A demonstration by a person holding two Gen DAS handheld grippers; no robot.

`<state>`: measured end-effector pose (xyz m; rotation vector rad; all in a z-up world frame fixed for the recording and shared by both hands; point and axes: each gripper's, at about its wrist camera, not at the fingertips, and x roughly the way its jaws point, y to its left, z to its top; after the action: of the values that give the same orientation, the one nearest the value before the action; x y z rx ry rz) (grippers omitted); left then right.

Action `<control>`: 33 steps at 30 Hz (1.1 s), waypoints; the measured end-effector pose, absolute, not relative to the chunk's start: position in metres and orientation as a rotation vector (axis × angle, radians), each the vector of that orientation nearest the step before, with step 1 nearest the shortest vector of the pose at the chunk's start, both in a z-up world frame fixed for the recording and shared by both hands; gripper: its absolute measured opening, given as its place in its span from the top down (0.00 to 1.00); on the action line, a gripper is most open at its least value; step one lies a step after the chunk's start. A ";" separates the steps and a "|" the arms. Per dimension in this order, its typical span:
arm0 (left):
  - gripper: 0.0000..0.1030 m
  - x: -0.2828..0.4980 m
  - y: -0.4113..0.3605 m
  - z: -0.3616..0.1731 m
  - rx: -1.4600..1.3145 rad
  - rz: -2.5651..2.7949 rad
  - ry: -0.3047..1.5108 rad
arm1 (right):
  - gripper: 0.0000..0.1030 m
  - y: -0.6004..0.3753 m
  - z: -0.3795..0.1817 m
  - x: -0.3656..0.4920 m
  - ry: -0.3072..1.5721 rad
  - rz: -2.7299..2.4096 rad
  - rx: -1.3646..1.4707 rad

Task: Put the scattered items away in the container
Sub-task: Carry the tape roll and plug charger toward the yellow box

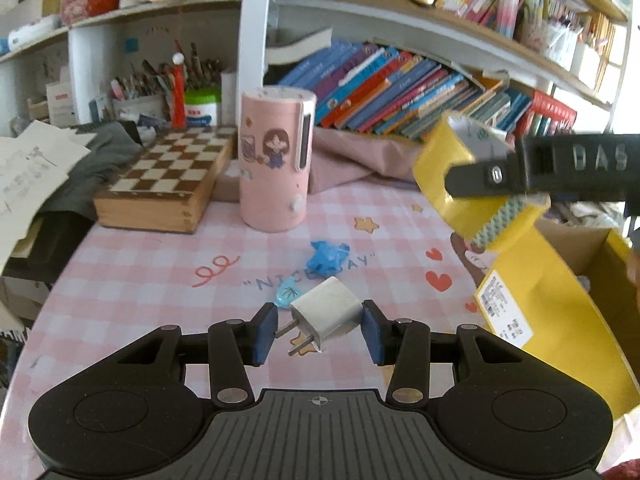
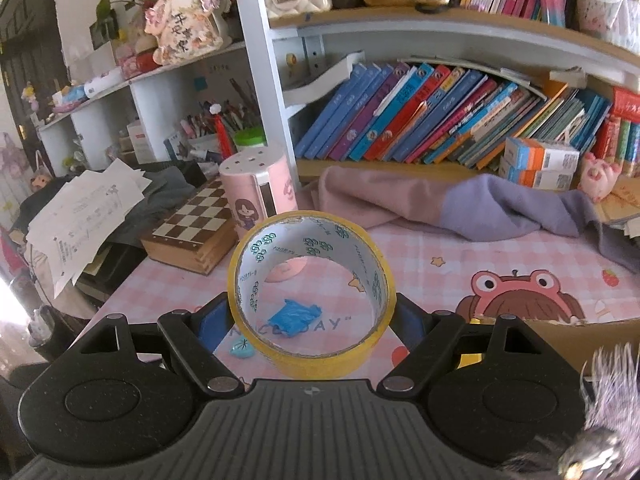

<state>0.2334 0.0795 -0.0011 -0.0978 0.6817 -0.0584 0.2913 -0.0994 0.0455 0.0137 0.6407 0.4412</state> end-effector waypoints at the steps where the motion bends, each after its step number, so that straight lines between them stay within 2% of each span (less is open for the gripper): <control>1: 0.58 0.229 0.081 0.003 -0.099 -0.060 0.672 | 0.21 -0.100 0.046 0.287 0.637 0.438 0.009; 9: 0.58 0.193 0.088 0.024 -0.059 -0.072 0.610 | 0.21 -0.109 0.045 0.244 0.640 0.412 -0.020; 33: 0.57 0.088 0.089 0.048 -0.039 -0.086 0.570 | 0.21 -0.120 0.031 0.124 0.695 0.388 -0.024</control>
<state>0.0877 0.0893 0.0476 -0.0389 0.5698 -0.0858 0.1242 -0.1201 0.0306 -0.0236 0.6952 0.3881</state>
